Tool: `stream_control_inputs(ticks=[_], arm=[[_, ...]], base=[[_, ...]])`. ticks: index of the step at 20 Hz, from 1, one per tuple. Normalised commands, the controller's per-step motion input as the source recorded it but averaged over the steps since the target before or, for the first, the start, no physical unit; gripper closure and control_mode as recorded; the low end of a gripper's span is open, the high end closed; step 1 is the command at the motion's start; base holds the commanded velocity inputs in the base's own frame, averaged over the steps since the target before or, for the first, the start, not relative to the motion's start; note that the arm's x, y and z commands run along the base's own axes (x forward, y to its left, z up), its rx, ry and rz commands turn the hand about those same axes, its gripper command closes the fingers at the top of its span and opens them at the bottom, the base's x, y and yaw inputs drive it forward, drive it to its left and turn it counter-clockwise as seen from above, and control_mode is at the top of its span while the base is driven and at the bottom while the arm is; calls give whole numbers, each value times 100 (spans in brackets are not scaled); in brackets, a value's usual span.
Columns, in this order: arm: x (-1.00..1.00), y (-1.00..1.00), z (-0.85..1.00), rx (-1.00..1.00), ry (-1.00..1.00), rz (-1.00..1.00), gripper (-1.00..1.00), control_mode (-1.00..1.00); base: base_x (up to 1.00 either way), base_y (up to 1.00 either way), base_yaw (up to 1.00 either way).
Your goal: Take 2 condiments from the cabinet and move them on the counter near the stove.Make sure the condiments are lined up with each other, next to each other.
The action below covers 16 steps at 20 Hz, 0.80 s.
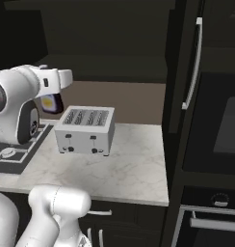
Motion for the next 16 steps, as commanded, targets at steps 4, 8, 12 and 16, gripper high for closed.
stream_control_inputs(ticks=[4, 8, 12, 16], arm=[[-35, 0, -2, 0, 0, 0, 100, -100], [-52, 0, 0, 0, 0, 0, 100, -100], [-51, 0, 0, 0, 1, 0, 100, -100], [-33, 0, 0, 0, 5, 0, 100, -100]], base=[[0, 0, 0], [0, 0, 0], [0, 0, 0], [0, 0, 0]])
